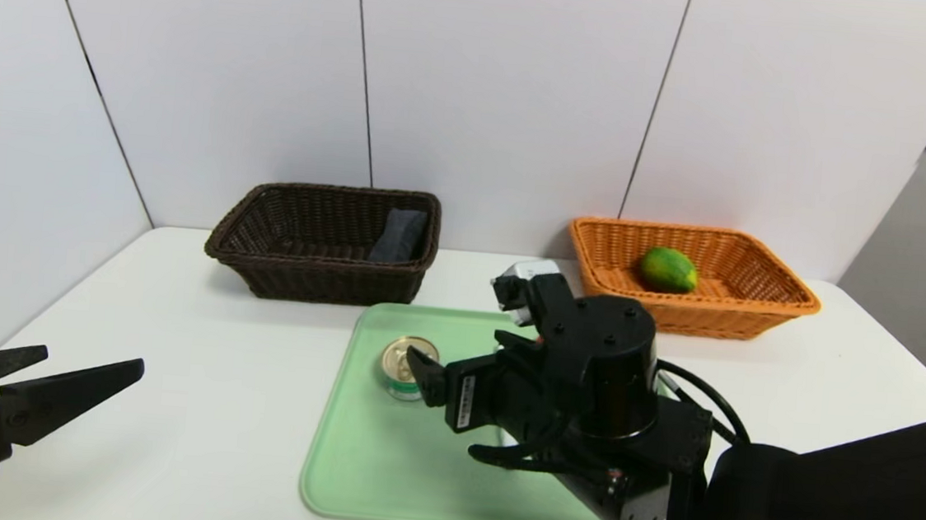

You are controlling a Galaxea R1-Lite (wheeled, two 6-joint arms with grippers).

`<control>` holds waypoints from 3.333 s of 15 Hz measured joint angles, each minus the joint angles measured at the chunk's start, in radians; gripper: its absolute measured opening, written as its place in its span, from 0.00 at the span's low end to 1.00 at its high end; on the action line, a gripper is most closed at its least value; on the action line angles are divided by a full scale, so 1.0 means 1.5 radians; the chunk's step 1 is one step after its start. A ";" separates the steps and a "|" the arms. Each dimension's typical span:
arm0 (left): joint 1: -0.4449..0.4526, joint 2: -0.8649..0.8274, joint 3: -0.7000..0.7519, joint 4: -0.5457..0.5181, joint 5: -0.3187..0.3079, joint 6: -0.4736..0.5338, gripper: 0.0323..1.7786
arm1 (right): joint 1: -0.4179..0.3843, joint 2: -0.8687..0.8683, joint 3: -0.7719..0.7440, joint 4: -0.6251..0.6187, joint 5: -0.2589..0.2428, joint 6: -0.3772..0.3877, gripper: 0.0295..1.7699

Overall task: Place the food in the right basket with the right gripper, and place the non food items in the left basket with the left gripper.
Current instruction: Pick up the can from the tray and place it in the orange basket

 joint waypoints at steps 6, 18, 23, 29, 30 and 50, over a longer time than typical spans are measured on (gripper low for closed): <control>0.000 -0.005 0.009 0.001 0.000 0.001 0.95 | 0.026 0.092 0.062 -0.231 0.001 -0.093 0.96; 0.000 -0.004 0.007 0.000 -0.001 0.002 0.95 | 0.026 0.171 0.042 -0.255 0.024 -0.139 0.96; 0.000 -0.004 0.006 0.000 -0.001 0.002 0.95 | 0.011 0.201 -0.003 -0.251 0.042 -0.150 0.96; 0.000 -0.004 0.005 0.000 -0.002 0.003 0.95 | -0.016 0.226 -0.027 -0.226 0.062 -0.154 0.96; 0.000 -0.003 0.004 0.000 -0.003 0.003 0.95 | -0.018 0.226 -0.029 -0.217 0.065 -0.154 0.96; 0.000 -0.002 0.003 0.000 -0.014 0.003 0.95 | -0.023 0.230 -0.141 -0.075 0.090 -0.155 0.97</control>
